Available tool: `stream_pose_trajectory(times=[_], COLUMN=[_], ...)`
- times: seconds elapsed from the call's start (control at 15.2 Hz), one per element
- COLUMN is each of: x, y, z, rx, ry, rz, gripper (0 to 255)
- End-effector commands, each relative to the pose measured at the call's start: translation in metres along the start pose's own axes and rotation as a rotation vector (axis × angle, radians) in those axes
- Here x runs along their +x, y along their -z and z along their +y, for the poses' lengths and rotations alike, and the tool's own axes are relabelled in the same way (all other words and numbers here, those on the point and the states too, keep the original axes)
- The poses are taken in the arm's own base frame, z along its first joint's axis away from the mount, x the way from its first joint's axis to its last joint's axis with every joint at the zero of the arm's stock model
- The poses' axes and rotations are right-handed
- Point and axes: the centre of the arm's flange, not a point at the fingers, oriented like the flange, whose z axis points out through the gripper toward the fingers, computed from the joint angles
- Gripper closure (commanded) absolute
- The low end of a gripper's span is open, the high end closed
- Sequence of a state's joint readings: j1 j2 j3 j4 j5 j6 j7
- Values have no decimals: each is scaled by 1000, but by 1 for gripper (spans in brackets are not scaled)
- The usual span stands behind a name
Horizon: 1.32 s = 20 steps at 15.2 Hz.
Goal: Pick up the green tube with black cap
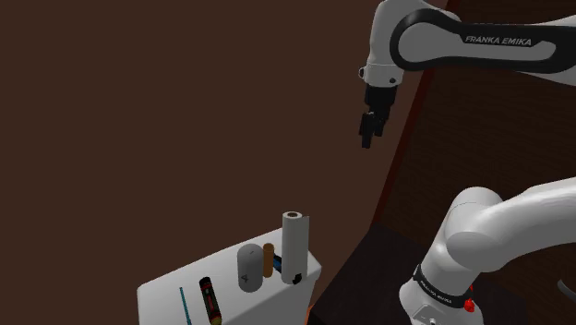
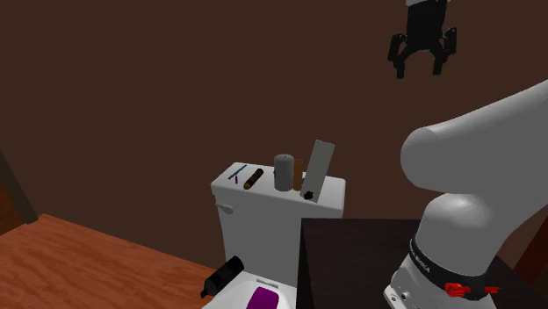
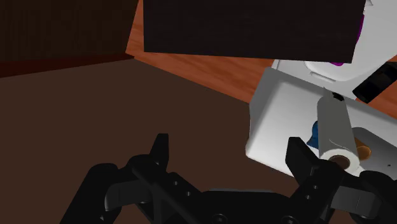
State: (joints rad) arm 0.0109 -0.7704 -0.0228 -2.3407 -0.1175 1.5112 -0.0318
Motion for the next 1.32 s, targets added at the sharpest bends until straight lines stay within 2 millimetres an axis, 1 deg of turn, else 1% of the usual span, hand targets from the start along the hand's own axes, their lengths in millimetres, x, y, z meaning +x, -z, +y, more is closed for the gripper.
stream_pose_trajectory(times=[0.0,0.59,1.25], x=[0,20,50], y=[0,-61,-129], z=[0,-100,-209], rx=[0,-1,-1], ry=[0,-69,-145], rz=[0,4,7], gripper=[0,0,0])
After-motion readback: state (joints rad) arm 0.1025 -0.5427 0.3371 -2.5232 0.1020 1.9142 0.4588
